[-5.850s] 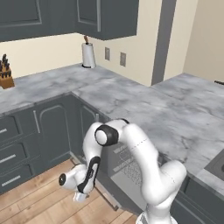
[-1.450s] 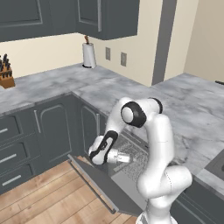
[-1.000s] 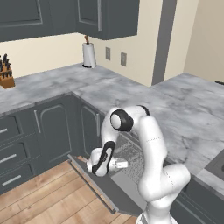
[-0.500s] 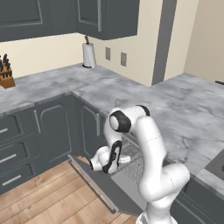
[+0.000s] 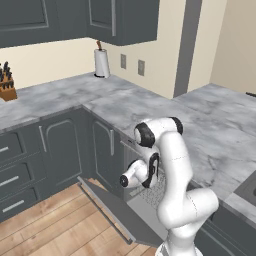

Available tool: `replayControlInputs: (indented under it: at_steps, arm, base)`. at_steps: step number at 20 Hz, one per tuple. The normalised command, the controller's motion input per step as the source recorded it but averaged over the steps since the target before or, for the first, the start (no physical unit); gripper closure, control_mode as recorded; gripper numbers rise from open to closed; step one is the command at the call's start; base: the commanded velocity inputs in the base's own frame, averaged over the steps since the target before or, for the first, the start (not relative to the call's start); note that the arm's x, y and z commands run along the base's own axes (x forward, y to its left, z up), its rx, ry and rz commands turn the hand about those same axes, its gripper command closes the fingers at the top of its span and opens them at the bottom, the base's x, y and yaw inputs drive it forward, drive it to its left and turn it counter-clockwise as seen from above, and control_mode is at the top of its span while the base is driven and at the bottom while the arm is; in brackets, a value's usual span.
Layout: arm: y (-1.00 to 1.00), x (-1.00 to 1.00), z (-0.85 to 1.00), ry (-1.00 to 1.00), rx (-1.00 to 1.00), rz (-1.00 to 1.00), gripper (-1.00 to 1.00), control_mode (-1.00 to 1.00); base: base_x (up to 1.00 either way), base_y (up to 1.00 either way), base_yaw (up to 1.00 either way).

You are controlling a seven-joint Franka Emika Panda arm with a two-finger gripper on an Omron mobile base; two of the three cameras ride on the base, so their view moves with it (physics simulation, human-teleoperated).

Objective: Open the dishwasher door and pull out the top rack.

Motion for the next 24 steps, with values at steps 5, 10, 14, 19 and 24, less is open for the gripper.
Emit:
replayControlInputs:
  at_steps: [5, 10, 14, 19, 24]
  arm:
    - [0.07, 0.57, -0.85, 0.0, 0.15, -0.12, -1.0, -1.0]
    - [0.43, 0.7, -0.64, -0.02, 0.09, -0.3, -1.0, -1.0]
    - [0.38, 0.75, -0.23, -0.03, 0.03, -0.39, -1.0, -1.0]
    - [0.17, 0.68, -0.2, -0.06, 0.0, -0.36, -1.0, -1.0]
    - [0.0, 0.57, -0.85, -0.11, -0.05, -0.21, -1.0, -1.0]
  base:
    - [0.0, 0.0, 0.0]
    - [0.0, 0.0, 0.0]
    - [0.0, 0.0, 0.0]
    - [0.0, 0.0, 0.0]
    - [0.0, 0.0, 0.0]
